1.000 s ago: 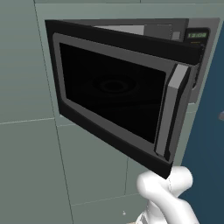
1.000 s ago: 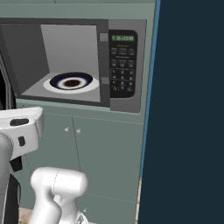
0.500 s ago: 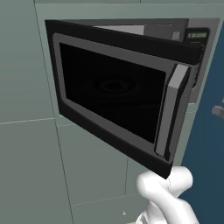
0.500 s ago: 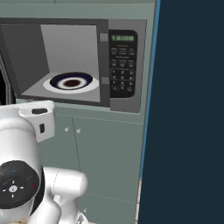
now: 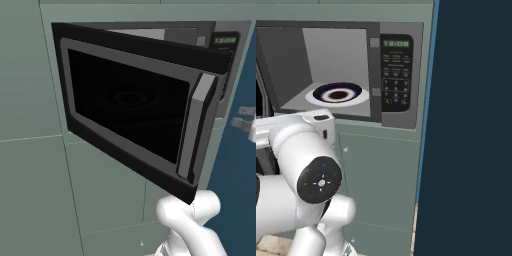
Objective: Pick the eggplant from the counter and place it in the microwave. Then turn on the microwave.
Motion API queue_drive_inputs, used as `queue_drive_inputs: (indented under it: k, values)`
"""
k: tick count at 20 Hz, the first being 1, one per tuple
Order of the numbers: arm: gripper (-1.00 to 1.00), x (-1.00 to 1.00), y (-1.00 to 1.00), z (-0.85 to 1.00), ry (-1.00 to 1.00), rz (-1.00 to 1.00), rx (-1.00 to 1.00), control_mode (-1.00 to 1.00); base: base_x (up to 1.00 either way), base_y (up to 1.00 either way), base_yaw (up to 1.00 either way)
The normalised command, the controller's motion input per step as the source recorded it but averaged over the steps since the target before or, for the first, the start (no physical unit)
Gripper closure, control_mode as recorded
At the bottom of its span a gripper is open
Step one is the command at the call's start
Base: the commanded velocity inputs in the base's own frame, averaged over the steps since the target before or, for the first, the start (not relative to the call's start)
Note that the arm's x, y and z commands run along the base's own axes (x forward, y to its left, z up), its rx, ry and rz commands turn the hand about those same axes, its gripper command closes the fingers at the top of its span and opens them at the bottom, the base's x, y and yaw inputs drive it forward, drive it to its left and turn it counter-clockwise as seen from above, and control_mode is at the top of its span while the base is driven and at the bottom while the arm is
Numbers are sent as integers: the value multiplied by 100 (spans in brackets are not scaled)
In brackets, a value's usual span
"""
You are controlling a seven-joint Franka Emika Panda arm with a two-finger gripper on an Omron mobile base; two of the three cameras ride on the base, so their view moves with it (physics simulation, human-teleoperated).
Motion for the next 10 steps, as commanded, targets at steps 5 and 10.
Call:
queue_drive_inputs:
  k: [5,10]
  values:
    - [-100,31,2,-11,0,10,0,-100,0,0,0]
    - [-100,24,7,-10,0,11,0,-100,0,0,0]
